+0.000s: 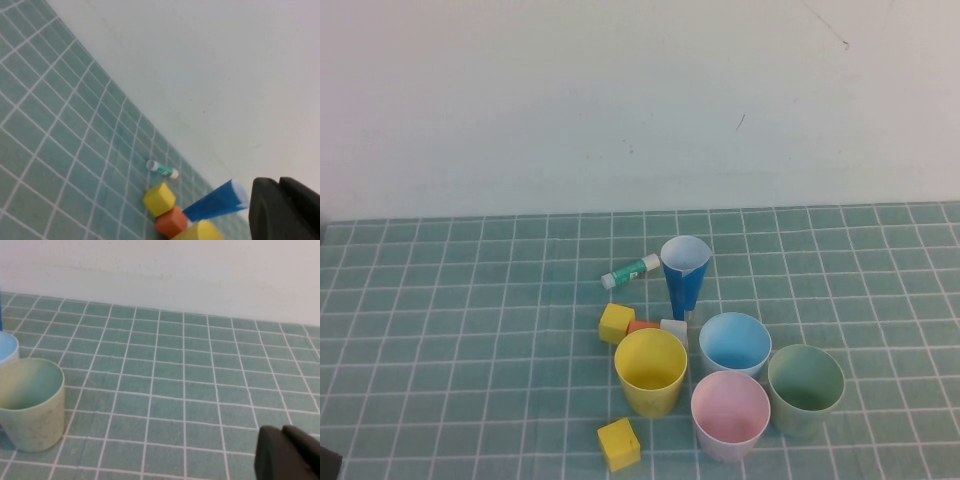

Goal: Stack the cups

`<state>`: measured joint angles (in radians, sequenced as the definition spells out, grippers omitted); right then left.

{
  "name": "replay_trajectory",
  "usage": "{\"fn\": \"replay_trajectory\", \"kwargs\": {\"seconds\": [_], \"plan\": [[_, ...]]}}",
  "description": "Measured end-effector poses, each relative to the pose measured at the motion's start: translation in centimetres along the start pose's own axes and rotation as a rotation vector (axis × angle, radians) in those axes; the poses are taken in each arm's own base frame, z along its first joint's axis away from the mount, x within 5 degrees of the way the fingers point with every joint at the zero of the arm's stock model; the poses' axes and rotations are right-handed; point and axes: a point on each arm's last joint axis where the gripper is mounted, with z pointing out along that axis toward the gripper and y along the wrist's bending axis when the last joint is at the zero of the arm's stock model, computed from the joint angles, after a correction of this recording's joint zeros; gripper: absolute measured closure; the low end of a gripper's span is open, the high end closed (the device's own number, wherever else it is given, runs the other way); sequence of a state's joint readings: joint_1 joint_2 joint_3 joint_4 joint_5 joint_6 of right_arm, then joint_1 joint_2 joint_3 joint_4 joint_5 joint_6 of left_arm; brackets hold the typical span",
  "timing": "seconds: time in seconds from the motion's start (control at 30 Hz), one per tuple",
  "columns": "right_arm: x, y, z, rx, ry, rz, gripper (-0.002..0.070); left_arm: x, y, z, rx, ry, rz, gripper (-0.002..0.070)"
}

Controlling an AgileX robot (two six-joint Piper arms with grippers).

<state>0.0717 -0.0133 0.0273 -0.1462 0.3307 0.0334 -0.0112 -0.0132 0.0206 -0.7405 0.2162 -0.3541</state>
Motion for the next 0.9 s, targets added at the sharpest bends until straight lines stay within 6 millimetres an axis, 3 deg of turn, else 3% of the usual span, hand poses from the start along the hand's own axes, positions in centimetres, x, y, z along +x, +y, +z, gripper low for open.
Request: {"fn": "replay_trajectory", "kwargs": {"seconds": [0.1, 0.27, 0.5, 0.57, 0.67, 0.8, 0.9], "plan": [[0.0, 0.0, 0.0, 0.000, 0.000, 0.000, 0.0678, 0.0, -0.8, -0.2, 0.004, 0.043, 0.199, 0.0677], [0.0, 0.0, 0.0, 0.000, 0.000, 0.000, 0.0678, -2.1, -5.6, 0.1, -0.009, 0.133, 0.542, 0.0677], [0.0, 0.1, 0.0, -0.009, -0.002, 0.029, 0.0678, -5.2, -12.1, 3.7, -0.066, 0.424, 0.772, 0.0677], [-0.1, 0.4, 0.0, -0.042, -0.013, 0.146, 0.0678, -6.0, -13.4, 5.3, -0.072, 0.512, 0.822, 0.0677], [-0.4, 1.1, -0.1, -0.129, -0.015, 0.458, 0.0678, -6.8, -14.4, 8.1, -0.093, 0.640, 0.853, 0.0677], [-0.8, 1.8, -0.2, -0.225, -0.010, 0.750, 0.0678, -7.3, -14.4, 11.4, -0.128, 0.784, 0.862, 0.0677], [-1.2, 1.9, -0.3, -0.255, -0.032, 0.841, 0.0678, -7.0, -14.1, 13.9, -0.150, 0.883, 0.892, 0.0677]]}}
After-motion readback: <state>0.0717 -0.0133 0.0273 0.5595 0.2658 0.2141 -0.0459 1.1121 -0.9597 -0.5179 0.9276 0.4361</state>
